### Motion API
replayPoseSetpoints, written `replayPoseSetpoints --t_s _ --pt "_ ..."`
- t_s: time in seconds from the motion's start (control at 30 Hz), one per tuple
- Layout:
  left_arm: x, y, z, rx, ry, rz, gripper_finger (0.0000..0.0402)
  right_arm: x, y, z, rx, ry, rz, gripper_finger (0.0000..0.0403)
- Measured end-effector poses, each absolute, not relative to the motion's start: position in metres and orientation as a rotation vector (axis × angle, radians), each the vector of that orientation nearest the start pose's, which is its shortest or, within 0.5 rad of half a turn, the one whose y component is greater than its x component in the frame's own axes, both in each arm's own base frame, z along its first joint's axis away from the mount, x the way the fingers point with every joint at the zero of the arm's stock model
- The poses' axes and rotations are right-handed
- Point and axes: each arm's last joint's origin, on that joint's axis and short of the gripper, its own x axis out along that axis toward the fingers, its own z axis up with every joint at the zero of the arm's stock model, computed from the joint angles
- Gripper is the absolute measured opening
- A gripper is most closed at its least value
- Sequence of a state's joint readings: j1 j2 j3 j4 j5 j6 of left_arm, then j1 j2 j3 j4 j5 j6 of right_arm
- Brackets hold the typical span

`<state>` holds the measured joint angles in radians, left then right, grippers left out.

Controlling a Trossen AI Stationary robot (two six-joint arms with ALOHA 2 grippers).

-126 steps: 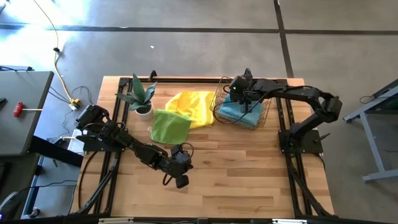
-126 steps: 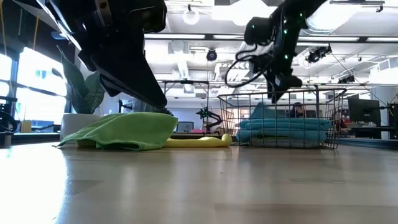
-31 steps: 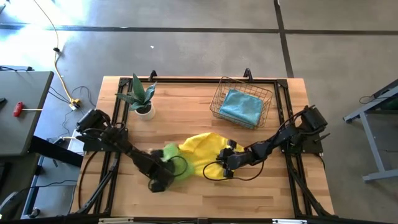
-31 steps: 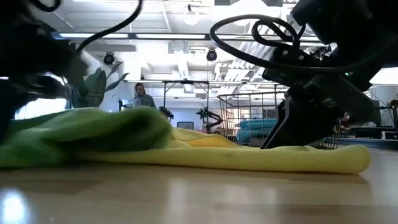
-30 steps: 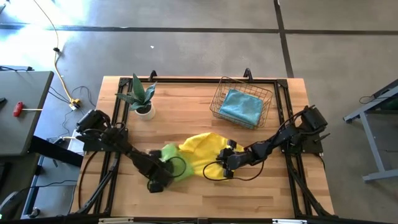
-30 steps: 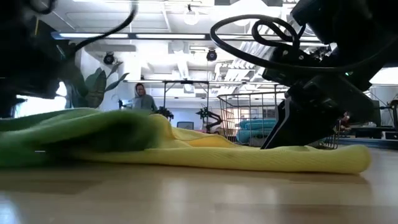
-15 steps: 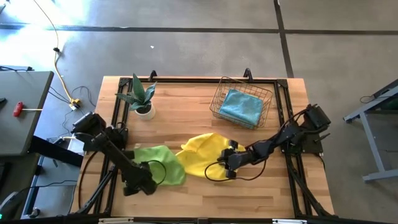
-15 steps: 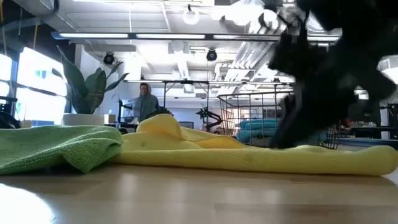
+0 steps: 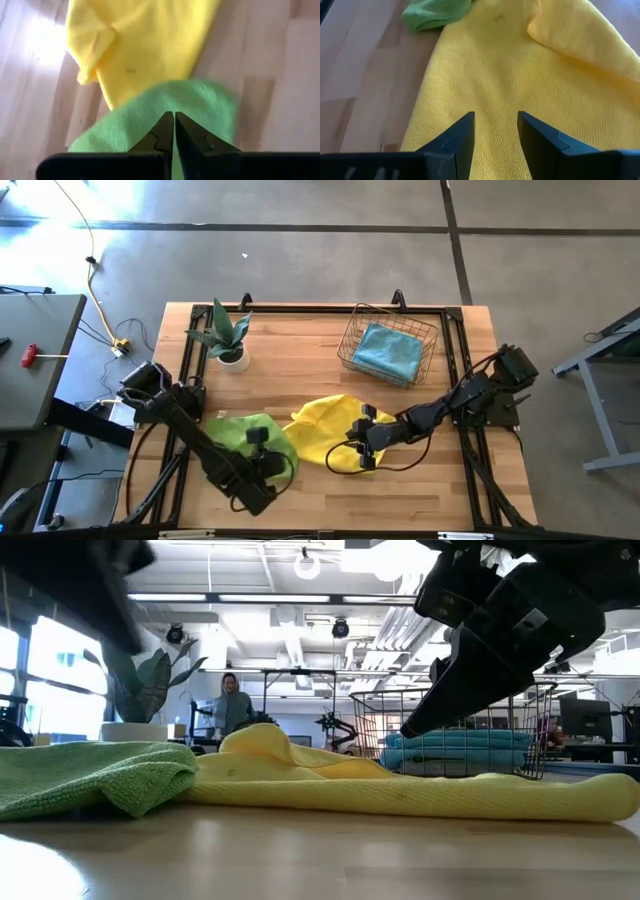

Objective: Fold microfiber towels
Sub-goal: Move the green and yellow microfiber towels to the center of the table

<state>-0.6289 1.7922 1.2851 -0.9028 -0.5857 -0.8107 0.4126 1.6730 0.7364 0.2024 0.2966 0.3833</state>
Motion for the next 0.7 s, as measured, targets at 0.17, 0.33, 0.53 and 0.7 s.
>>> replayPoseSetpoints --t_s 0.17,0.33,0.53,0.7 --pt "0.298 -0.174 0.193 0.042 1.039 0.448 0.0010 0.288 0.117 0.140 0.098 0.707 -0.022 0.0140" --pt "0.310 -0.168 0.165 0.019 1.175 0.425 0.0010 0.286 0.116 0.138 0.087 0.730 -0.028 0.0140" --pt "0.309 -0.167 0.136 -0.024 1.417 0.361 0.0010 0.285 0.115 0.136 0.066 0.755 -0.030 0.0140" --pt "0.286 -0.178 0.136 -0.069 1.639 0.336 0.0010 0.282 0.114 0.134 0.048 0.786 -0.035 0.0140"
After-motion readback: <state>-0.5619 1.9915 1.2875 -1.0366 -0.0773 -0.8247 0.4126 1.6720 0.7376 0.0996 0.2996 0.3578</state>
